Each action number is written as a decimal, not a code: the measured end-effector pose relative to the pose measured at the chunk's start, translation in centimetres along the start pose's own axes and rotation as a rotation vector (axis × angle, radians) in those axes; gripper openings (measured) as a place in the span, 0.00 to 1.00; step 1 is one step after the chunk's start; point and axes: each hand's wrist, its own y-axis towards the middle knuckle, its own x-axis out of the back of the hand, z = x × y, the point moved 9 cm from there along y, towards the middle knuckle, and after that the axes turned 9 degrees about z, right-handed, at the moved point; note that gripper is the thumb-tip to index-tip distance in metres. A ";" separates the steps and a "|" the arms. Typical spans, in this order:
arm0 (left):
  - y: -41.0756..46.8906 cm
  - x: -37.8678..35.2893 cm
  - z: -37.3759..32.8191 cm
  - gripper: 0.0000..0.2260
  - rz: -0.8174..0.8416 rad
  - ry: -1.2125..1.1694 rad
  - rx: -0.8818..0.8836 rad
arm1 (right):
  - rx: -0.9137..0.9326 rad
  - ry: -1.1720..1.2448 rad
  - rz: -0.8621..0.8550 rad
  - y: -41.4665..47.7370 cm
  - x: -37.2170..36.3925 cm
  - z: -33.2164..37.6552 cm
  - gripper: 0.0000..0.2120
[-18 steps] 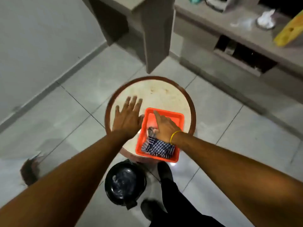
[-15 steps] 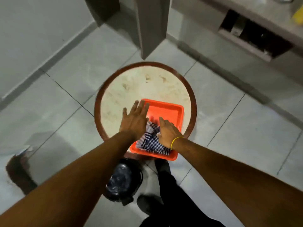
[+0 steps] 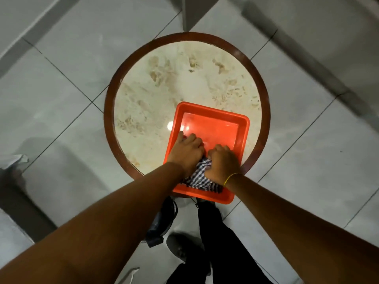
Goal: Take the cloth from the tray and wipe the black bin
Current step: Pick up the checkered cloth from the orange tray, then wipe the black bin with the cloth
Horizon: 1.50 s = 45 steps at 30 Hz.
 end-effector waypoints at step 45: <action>-24.2 -59.0 1.2 0.26 -1.066 -2.773 1.373 | 1.359 -1.129 0.196 6.6 -47.2 26.0 0.32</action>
